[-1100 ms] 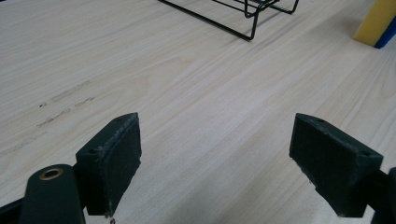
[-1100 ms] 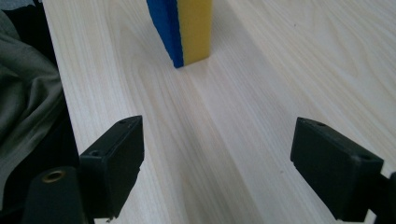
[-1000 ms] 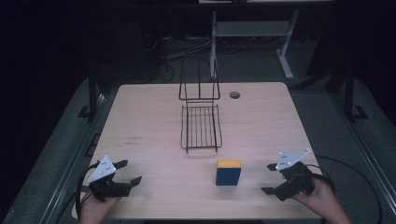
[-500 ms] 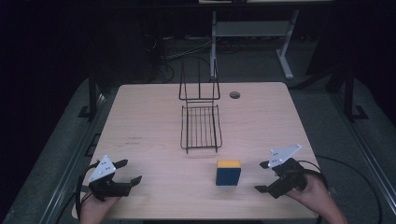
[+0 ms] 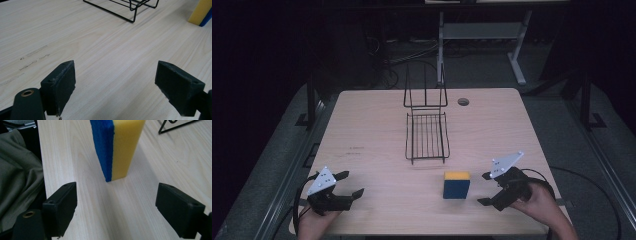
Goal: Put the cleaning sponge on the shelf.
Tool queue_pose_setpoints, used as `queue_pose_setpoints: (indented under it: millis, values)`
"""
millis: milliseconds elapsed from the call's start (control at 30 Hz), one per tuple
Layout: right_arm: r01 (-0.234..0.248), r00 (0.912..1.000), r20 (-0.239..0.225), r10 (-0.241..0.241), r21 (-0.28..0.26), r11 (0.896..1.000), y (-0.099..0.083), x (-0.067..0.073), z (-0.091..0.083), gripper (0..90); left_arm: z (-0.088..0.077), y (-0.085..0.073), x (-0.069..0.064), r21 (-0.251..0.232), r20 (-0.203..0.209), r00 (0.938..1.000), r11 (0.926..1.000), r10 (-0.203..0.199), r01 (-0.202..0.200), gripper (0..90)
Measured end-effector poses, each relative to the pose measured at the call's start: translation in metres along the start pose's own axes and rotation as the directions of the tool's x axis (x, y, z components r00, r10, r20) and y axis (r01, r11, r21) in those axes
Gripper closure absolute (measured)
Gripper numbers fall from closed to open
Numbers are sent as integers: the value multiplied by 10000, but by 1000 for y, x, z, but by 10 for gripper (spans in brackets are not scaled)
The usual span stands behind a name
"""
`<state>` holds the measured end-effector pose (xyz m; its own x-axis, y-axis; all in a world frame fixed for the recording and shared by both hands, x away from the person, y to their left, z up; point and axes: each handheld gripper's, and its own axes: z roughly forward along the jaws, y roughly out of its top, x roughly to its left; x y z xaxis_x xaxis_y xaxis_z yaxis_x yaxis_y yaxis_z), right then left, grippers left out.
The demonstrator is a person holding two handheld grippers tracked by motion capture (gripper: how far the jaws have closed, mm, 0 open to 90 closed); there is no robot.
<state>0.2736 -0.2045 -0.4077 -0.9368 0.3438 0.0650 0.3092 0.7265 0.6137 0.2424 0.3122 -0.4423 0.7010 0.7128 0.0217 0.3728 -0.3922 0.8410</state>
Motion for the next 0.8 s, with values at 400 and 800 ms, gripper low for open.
queue_pose_setpoints:
  millis: [400, 800]
  values:
    - [297, 9993, -249, -296, 35, 9996, 13, -2, 10, 171, 0, 1, 0, 26, 8, 10000, 10000, 44, -44, 162]
    - [356, 9988, -323, -355, 21, 9994, 20, -4, 19, 171, 0, 1, 0, 15, 22, 10000, 10000, 34, -34, 162]
